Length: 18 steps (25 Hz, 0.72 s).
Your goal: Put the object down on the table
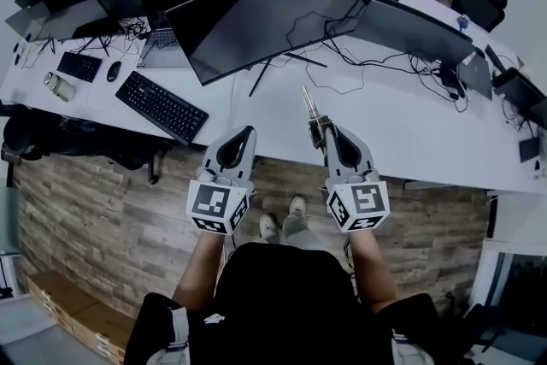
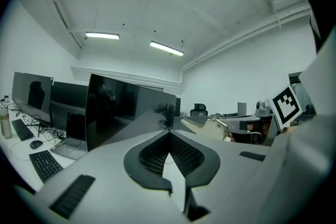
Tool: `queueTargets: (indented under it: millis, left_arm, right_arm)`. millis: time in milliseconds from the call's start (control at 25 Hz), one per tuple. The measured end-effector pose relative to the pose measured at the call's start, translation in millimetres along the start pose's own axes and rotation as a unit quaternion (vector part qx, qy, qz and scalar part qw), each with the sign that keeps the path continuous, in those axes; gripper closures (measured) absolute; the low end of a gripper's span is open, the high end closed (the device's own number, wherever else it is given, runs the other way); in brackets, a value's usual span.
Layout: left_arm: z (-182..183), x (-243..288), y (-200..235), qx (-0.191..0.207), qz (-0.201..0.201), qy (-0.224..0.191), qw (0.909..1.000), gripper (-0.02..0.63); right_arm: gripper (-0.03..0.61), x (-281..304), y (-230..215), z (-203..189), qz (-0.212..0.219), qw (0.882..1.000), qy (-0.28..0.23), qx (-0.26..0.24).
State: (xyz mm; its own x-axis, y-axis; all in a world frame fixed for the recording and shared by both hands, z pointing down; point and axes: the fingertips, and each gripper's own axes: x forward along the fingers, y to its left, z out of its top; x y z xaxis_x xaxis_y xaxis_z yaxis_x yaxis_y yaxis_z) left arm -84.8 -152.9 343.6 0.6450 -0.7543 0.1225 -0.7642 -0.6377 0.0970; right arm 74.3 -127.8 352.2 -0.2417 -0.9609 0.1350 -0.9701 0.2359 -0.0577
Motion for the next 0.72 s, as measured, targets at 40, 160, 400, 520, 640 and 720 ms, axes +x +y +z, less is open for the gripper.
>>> queueTargets:
  millis: [40,160,400,520,640,720]
  left_arm:
    - [-2.0,4.5,0.3,-0.001,0.001,0.001,1.0,0.601]
    - [-10.9,16.9,-0.2,-0.006,0.004,0.011,0.9999,0.601]
    - [-31.4,46.3,0.5,-0.017,0.01,0.034,0.9992,0.601]
    - [-41.4,60.5,-1.8,-0.023,0.01,0.045,0.9987,0.601]
    - [-53.5,71.4,-2.9,-0.024,0.01,0.059,0.9979,0.601]
    - [-63.4,76.0,-2.3,-0.029,0.013,0.069,0.9971,0.601]
  right_arm:
    - [0.554,3.6,-3.8,-2.9,0.001,1.0,0.003,0.0]
    - [0.554,13.2,-14.8,-15.3,0.003,1.0,0.015,0.001]
    - [0.554,35.2,-32.2,-39.9,0.018,0.999,0.041,-0.009]
    - [0.554,45.8,-39.7,-51.4,0.025,0.998,0.054,-0.006]
    - [0.554,54.6,-45.4,-65.6,0.032,0.997,0.069,-0.004]
    - [0.554,58.8,-47.8,-77.8,0.036,0.996,0.084,-0.006]
